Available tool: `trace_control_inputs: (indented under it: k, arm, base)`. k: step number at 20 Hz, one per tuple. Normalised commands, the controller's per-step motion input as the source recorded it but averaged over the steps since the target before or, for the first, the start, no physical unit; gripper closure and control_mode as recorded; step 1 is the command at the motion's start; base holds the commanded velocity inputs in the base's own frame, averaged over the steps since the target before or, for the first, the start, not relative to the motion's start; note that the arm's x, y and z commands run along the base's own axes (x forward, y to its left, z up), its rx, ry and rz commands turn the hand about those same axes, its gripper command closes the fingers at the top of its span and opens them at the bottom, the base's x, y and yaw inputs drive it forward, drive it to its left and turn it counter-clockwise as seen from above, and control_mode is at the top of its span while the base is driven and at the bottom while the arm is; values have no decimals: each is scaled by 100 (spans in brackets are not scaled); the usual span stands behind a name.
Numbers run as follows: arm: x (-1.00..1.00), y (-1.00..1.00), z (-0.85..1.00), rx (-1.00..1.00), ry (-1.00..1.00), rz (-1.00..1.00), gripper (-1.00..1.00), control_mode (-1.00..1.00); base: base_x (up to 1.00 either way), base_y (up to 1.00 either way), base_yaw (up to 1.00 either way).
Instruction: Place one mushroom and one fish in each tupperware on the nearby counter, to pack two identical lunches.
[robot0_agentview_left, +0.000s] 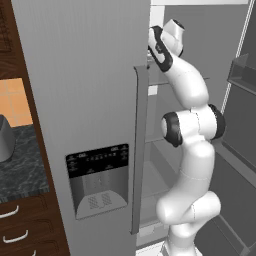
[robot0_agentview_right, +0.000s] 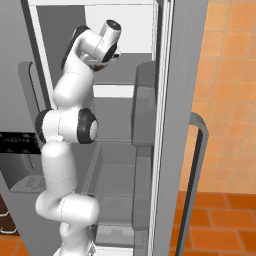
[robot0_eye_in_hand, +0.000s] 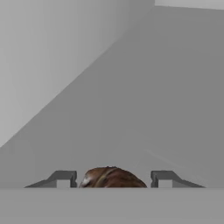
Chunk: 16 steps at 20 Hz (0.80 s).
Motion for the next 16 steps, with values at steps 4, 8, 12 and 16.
trace_control_inputs:
  k: [4, 8, 12, 16]
  arm:
    - [-50, -41, -9, 0, -28, 0, 100, -100]
    - [-100, -41, 0, 0, -40, 0, 100, -100]
    - [-100, -4, -2, -2, -22, 0, 100, -100]
    - [-100, -9, 8, -7, -4, 0, 100, -100]
  base:
    - [0, 0, 0]
    - [0, 0, 0]
    - [0, 0, 0]
    - [0, 0, 0]
